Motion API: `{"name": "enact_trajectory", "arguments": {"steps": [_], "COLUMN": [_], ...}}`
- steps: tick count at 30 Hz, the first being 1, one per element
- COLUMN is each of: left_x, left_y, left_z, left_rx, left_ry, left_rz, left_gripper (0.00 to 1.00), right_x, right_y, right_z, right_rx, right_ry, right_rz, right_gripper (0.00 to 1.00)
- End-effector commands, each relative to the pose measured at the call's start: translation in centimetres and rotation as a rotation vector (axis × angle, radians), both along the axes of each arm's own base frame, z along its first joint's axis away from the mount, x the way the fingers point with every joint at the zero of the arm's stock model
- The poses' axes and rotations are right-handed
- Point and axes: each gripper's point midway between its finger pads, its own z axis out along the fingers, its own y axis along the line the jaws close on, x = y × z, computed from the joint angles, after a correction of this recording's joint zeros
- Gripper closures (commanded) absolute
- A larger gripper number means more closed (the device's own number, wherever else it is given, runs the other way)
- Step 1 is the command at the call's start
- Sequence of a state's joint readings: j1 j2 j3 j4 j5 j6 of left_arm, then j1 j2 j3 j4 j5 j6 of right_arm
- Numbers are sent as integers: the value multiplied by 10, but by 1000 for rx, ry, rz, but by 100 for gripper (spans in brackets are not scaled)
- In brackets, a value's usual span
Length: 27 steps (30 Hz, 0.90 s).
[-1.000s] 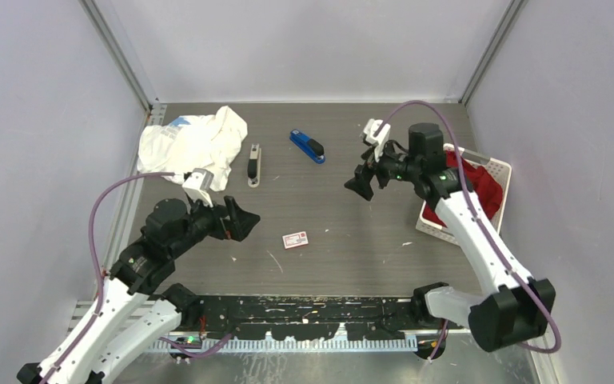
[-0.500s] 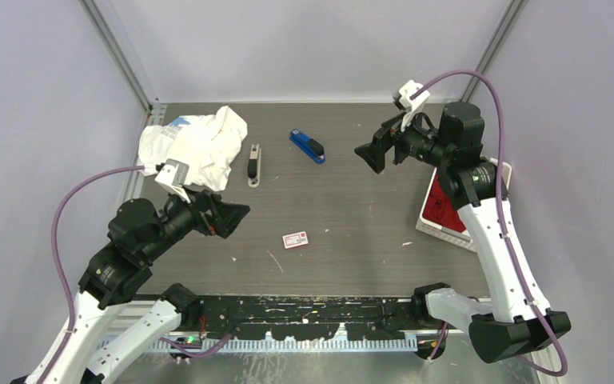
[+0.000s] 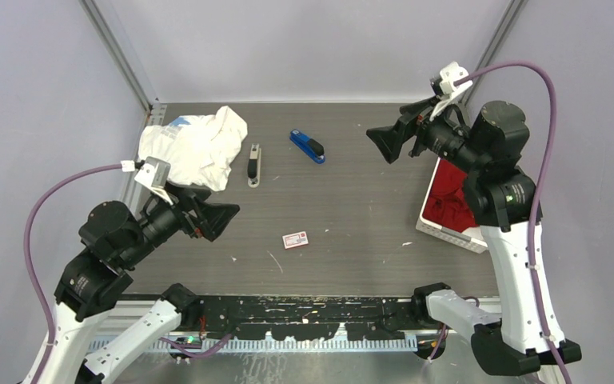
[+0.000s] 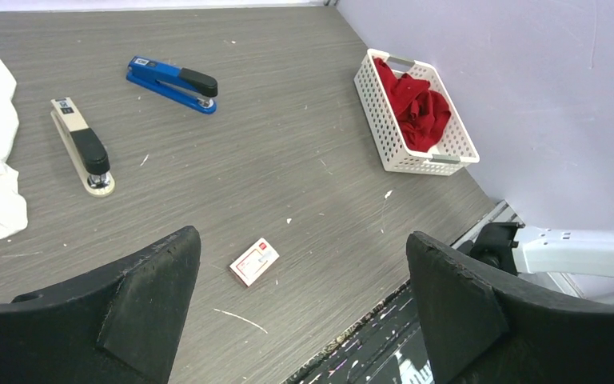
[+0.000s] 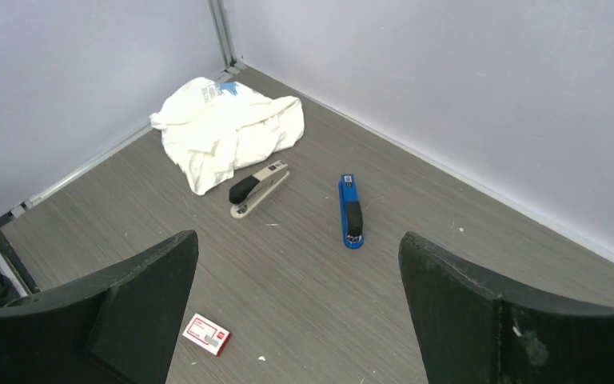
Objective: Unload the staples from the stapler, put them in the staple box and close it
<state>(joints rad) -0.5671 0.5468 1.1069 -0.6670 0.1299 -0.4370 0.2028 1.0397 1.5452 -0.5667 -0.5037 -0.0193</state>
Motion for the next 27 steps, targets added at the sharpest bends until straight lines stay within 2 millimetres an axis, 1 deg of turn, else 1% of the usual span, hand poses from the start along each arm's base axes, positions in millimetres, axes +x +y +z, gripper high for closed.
{"name": "enact_trajectory", "arguments": {"steps": [1, 15, 22, 27], "left_x": [-10, -15, -16, -13], "left_y": [2, 5, 10, 9], "left_z": [16, 27, 22, 16], "left_rx": [-10, -15, 2, 12], "left_ry": [-43, -52, -42, -31], "left_rz": [-26, -28, -9, -9], "left_gripper": [1, 0, 1, 0], "right_x": [-10, -16, -17, -14], "right_y": [-6, -7, -7, -9], "right_z": [17, 19, 20, 19], "right_rx": [26, 33, 42, 42], "right_ry": [-27, -34, -34, -33], "right_rz": [-32, -23, -17, -29], "right_gripper": [0, 0, 0, 0]}}
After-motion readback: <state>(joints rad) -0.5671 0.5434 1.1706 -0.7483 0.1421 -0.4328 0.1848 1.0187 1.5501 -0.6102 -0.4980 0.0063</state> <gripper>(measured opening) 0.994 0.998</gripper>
